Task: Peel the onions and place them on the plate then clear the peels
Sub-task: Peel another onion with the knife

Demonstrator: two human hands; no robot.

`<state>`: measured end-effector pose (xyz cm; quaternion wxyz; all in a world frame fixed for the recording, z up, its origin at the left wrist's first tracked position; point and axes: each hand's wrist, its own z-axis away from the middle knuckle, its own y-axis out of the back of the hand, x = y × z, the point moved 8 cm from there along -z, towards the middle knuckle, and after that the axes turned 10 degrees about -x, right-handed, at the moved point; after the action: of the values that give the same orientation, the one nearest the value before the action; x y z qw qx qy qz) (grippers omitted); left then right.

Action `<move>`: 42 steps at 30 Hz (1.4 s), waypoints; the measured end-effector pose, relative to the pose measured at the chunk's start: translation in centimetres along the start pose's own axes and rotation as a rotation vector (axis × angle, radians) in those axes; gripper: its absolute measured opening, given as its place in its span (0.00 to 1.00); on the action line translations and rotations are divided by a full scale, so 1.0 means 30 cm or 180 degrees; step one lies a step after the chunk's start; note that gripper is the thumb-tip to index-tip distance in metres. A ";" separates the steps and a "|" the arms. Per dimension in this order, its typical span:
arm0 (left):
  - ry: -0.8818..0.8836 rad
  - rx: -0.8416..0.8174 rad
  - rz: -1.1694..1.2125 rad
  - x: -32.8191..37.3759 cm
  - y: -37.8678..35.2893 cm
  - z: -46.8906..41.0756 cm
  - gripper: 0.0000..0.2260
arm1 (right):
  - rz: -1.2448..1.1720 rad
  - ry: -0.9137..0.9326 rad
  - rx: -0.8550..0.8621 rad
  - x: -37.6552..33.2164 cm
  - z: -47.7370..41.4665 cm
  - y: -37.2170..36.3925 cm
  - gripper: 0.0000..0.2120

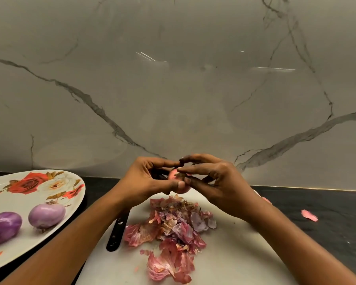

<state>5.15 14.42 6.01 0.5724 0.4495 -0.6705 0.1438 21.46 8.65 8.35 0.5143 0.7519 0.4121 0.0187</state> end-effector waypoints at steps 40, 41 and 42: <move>-0.0462 -0.0187 0.0935 0.040 -0.030 0.015 0.24 | -0.2868 -0.0649 -0.0135 0.039 0.000 -0.028 0.07; -0.0456 -0.0235 0.1008 0.036 -0.032 0.013 0.24 | -0.3032 -0.0674 -0.0142 0.039 0.001 -0.031 0.07; -0.0450 -0.0290 0.1091 0.033 -0.034 0.011 0.23 | -0.3166 -0.0690 -0.0150 0.036 0.001 -0.034 0.07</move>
<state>5.77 13.18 6.47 0.5108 0.3113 -0.7816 0.1768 21.58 9.44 7.10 0.5176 0.4505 0.6640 -0.2972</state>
